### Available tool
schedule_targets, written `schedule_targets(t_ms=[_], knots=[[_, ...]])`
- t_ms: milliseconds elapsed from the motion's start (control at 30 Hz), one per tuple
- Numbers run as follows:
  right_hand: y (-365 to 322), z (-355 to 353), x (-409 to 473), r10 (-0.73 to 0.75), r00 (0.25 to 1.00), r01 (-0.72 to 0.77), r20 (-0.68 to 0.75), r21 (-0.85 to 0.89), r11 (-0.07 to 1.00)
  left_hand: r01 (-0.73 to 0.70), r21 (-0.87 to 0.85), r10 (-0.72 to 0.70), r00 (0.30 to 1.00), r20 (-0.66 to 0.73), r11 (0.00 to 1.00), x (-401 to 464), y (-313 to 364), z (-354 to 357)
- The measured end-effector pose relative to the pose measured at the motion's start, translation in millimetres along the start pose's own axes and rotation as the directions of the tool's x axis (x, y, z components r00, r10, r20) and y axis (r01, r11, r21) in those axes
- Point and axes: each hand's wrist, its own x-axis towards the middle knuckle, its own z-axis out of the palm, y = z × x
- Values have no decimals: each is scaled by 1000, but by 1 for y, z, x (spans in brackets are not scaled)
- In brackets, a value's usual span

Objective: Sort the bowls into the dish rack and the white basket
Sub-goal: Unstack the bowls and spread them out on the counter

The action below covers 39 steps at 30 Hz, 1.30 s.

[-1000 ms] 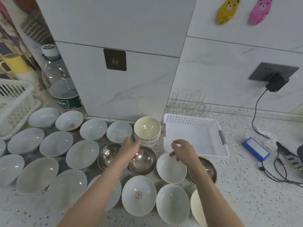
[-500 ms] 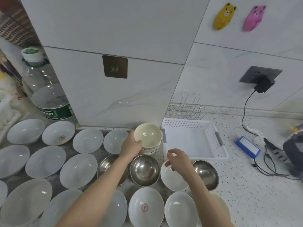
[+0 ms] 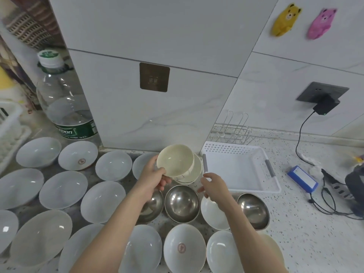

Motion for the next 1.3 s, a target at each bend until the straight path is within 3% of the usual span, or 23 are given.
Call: schedule_targets(t_ms=[167,433,733,967,1133,1300], knots=[[-13,16,9,20,1000,-19,-5,37,999,53,-216,-62,997,-35,975,-18,-3,-33],[-20,30,16,-69,997,70,-42,22,997,37,-266,-67,992,-106,963,-42,-3,-64],[-23,29,25,-70,997,72,-40,53,996,50,-264,-91,985,-148,963,-66,-10,-66],[-14,5,11,9,999,-28,53,364,931,24,-264,-70,983,-167,964,-83,-13,-45],[9,-35,-17,11,996,-59,85,589,806,26,-241,-62,988,-144,970,-89,-19,-12],[54,-83,-45,32,999,-30,12,758,652,30,-203,-51,994,-101,979,-94,-26,41]])
